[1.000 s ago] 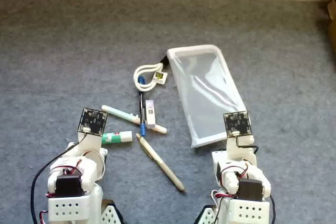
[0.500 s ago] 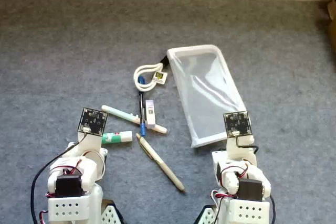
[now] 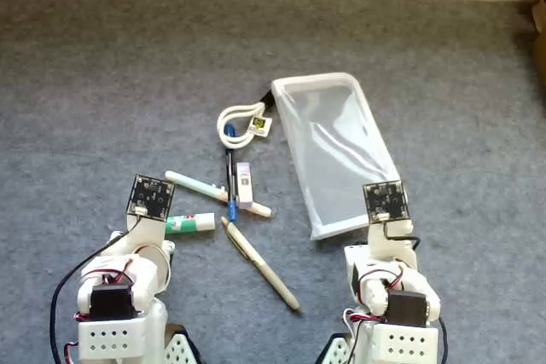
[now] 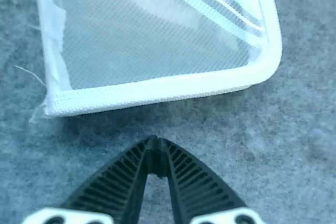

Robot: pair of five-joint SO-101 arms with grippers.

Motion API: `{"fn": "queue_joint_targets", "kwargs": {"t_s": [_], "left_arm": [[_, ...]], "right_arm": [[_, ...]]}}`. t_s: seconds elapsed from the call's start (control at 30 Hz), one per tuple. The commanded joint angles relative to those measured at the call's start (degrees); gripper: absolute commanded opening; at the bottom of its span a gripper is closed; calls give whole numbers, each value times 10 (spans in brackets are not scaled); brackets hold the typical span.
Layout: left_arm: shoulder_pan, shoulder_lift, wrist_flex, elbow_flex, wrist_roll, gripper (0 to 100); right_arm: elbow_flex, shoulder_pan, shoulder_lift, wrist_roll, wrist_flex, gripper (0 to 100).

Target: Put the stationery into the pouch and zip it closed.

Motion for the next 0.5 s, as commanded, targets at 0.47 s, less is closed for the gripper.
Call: {"fn": "queue_joint_targets", "kwargs": {"t_s": [0.47], "left_arm": [[-5,-5,3,11,-4,7]], "right_arm": [[41,71,-4,4,-26,5]]}}
